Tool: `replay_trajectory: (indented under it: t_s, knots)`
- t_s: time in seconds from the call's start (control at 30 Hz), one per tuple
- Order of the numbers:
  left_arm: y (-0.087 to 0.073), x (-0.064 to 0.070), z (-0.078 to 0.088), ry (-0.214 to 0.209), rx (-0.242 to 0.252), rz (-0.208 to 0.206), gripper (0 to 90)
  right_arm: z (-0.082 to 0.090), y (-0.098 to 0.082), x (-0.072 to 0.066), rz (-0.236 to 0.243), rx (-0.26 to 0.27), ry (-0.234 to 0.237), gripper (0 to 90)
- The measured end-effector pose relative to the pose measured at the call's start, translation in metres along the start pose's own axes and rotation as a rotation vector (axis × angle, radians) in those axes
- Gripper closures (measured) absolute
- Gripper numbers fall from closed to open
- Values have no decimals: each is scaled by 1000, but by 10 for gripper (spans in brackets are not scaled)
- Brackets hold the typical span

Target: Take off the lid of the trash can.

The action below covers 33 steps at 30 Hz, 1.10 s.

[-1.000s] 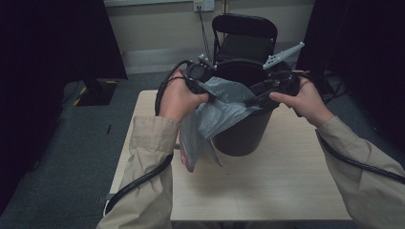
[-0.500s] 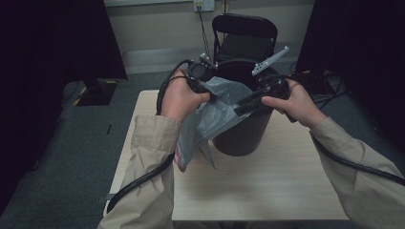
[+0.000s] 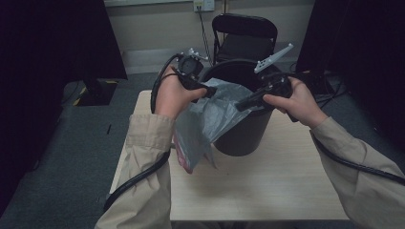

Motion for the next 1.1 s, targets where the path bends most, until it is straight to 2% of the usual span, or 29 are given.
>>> replay_trajectory:
  t_s: [0.13,0.2,0.27,0.3,0.47,0.53,0.57,0.67,0.7,0.77,0.83,0.87,0.93,0.97,1.03,1.07,1.1]
  knots:
    - [-2,-4,-1,11,3,-1,253,11,-2,3,-2,-6,-24,900]
    - [-4,-5,0,-3,3,-9,249,21,-4,7,-9,3,-36,900]
    - [-6,-5,0,-8,6,-8,249,31,-8,16,-19,2,-80,900]
    - [-7,-5,0,-18,0,-16,244,39,-12,24,-27,-8,-116,900]
    - [-14,8,-3,-114,-19,-46,268,61,-27,51,-63,-41,-233,898]
    - [-14,14,-4,-145,-20,-51,297,63,-32,57,-79,-34,-241,895]
    - [-14,17,-6,-159,-18,-67,320,64,-33,59,-85,-27,-252,895]
    - [-14,25,-7,-200,-23,-89,435,62,-35,62,-93,-19,-254,852]
    - [-14,28,-7,-219,-30,-91,534,62,-34,62,-89,-6,-253,772]
    - [-14,33,-7,-235,-50,-86,666,61,-29,61,-72,28,-253,562]
    - [-13,35,-8,-232,-72,-91,754,63,-22,58,-42,75,-269,410]
    - [-13,37,-10,-225,-79,-95,804,63,-18,54,-31,90,-257,362]
    - [-12,39,-12,-213,-99,-107,860,61,-11,44,-12,110,-218,337]
    - [-11,39,-14,-200,-105,-110,878,58,-8,38,3,101,-201,318]
    - [-9,40,-18,-176,-100,-108,893,47,-7,25,30,57,-141,313]
    - [-8,40,-20,-165,-99,-93,898,39,-8,20,42,26,-114,319]
    - [-7,40,-21,-152,-95,-89,900,33,-9,17,62,-3,-113,331]
Point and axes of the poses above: each handheld gripper's, and its own axes: z roughly backward along the jaws, y roughly out of its top, x roughly to its right, the point moved 8 cm from there along -z, roughly forward along the jaws, and after that the axes turned 11 degrees about y, right-handed, at the moved point
